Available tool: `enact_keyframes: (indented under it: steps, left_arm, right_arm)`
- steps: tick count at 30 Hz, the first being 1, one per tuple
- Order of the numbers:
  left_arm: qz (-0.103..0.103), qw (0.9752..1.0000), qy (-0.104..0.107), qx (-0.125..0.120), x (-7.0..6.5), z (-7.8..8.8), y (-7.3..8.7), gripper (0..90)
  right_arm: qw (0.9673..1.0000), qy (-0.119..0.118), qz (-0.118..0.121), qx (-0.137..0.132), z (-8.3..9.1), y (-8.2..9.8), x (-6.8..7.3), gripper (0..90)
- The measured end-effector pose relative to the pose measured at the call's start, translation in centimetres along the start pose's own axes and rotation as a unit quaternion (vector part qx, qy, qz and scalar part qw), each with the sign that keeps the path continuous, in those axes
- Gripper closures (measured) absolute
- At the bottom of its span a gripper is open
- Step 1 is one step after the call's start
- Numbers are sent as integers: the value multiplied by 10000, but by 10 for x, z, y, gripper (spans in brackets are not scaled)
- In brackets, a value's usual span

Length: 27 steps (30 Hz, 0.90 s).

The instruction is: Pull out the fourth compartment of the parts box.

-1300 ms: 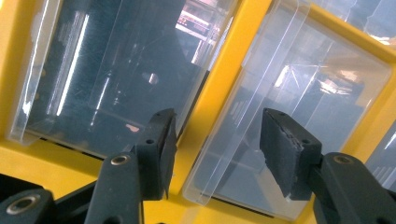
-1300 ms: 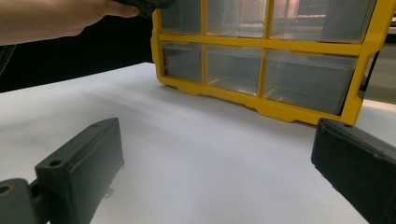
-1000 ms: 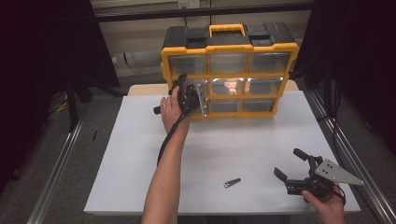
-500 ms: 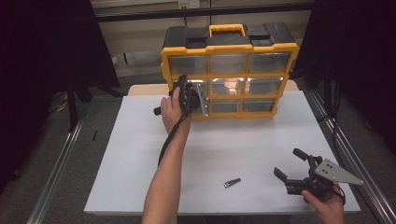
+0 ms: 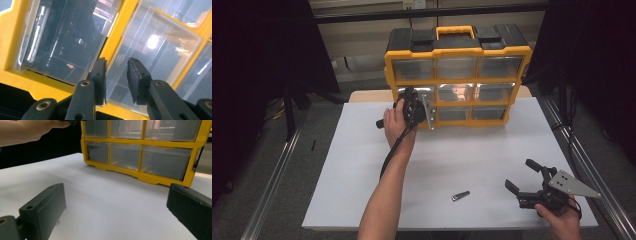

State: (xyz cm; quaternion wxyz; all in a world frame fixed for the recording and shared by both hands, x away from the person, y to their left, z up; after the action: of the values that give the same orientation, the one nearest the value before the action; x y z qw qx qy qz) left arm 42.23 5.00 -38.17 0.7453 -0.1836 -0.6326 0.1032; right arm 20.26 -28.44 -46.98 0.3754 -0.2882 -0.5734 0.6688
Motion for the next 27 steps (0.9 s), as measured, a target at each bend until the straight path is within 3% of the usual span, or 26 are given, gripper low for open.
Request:
enact_keyframes:
  steps: [27]
  left_arm:
    - [141,9998,119,-7,1,18,1,699]
  right_arm:
    - [10000,-3,11,-1,0,0,1,20]
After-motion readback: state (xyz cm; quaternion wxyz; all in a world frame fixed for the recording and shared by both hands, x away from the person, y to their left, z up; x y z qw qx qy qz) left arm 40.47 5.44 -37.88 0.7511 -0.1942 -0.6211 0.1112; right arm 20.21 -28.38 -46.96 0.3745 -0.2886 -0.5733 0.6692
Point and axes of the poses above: each handheld gripper's, and its own axes: z roughly backward along the jaws, y roughly out of its underside, x roughly to its left, the point moved 2 cm from there along -z, roughly forward along the jaws, and after that the axes turned 2 degrees about x, right-handed, at the moved point
